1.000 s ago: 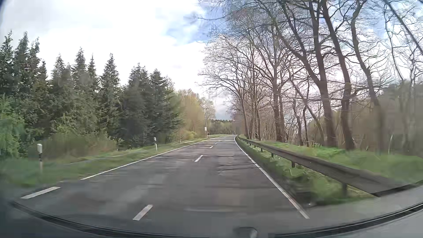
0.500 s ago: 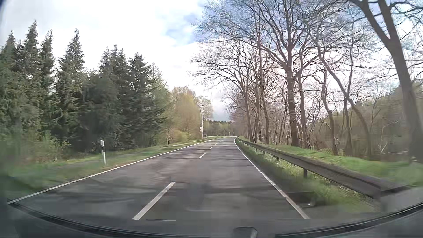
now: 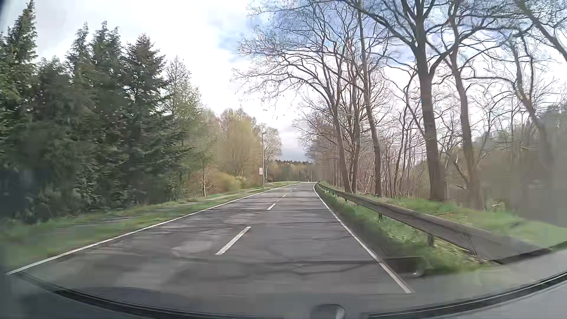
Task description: Follow the waypoints while adhering to traffic rules and regulations
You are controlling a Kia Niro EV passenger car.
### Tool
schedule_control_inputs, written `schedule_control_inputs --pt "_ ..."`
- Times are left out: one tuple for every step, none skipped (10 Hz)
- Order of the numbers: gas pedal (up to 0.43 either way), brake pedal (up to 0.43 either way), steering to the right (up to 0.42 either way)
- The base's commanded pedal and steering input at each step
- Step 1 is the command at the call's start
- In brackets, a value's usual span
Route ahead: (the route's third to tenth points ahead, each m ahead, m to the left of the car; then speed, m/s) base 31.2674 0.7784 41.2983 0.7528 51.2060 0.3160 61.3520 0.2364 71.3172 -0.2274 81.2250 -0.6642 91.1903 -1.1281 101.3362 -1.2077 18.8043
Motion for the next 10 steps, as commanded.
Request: schedule_control_inputs --pt "0.067 0.0 0.003" --pt "0.067 0.0 0.003" --pt "0.067 0.0 0.003" --pt "0.067 0.0 0.003" --pt "0.067 0.0 0.002" --pt "0.079 0.0 0.0" --pt "0.079 0.0 0.0" --pt "0.079 0.0 0.0" --pt "0.079 0.0 0.0" --pt "0.079 0.0 0.0"
